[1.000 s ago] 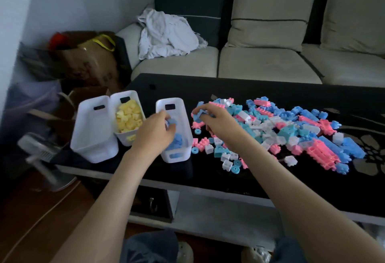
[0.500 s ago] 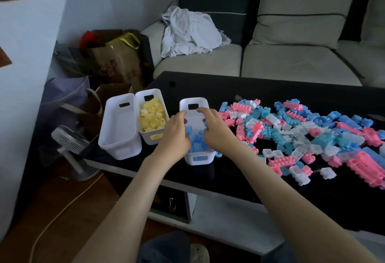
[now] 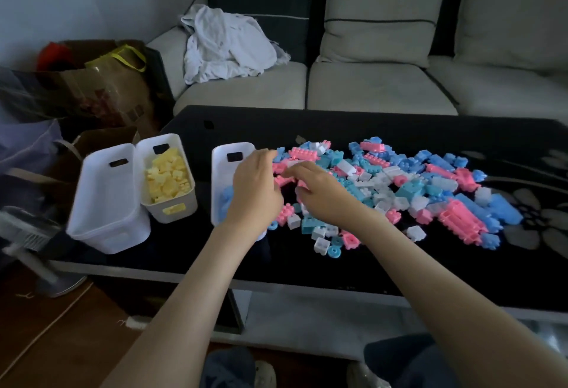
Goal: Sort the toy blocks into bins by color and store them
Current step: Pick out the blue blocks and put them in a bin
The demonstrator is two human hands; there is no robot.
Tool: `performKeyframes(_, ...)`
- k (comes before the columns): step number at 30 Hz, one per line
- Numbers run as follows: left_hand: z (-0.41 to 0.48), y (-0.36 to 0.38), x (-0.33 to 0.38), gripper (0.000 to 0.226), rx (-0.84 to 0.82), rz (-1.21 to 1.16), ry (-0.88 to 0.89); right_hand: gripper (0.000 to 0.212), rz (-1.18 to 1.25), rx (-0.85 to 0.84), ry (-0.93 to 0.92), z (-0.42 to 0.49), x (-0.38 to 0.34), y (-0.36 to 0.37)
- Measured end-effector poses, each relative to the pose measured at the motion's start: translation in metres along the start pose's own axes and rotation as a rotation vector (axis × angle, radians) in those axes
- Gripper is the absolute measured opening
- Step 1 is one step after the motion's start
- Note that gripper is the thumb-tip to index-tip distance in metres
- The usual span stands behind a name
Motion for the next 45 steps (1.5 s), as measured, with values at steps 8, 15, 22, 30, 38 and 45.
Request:
performKeyframes(8, 0.004, 0.088, 0.131, 0.045, -0.163, 0.165, 0.399, 0.045, -0.100, 0.208, 0.432, -0.079, 0.170, -0.116)
performKeyframes(15, 0.005, 0.148, 0.226, 0.041, -0.248, 0.005, 0.543, 0.039, -0.125, 0.268, 0.807, -0.150, 0.291, -0.171)
performKeyframes(22, -0.006, 0.191, 0.285, 0.044, -0.295, 0.092, 0.737, 0.018, -0.036, 0.132, 0.672, -0.145, 0.287, -0.148)
performKeyframes(30, -0.005, 0.207, 0.275, 0.037, -0.303, 0.123, 0.782, 0.006, -0.108, 0.111, 0.655, -0.143, 0.291, -0.150)
performKeyframes(38, -0.003, 0.184, 0.259, 0.029, -0.208, -0.025, 0.703, 0.020, 0.053, 0.350, 0.772, -0.146, 0.297, -0.170)
performKeyframes(45, 0.008, 0.155, 0.221, 0.030, -0.140, -0.402, 0.370, 0.058, -0.100, 0.217, 0.618, -0.130, 0.275, -0.148)
Point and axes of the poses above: each hand's wrist, its own z-axis towards the middle knuckle, its own y-axis out of the palm, x = y × z, the point moved 10 cm from there along z, towards the middle knuckle, and after that the axes turned 10 degrees about y, right-handed, at the moved point
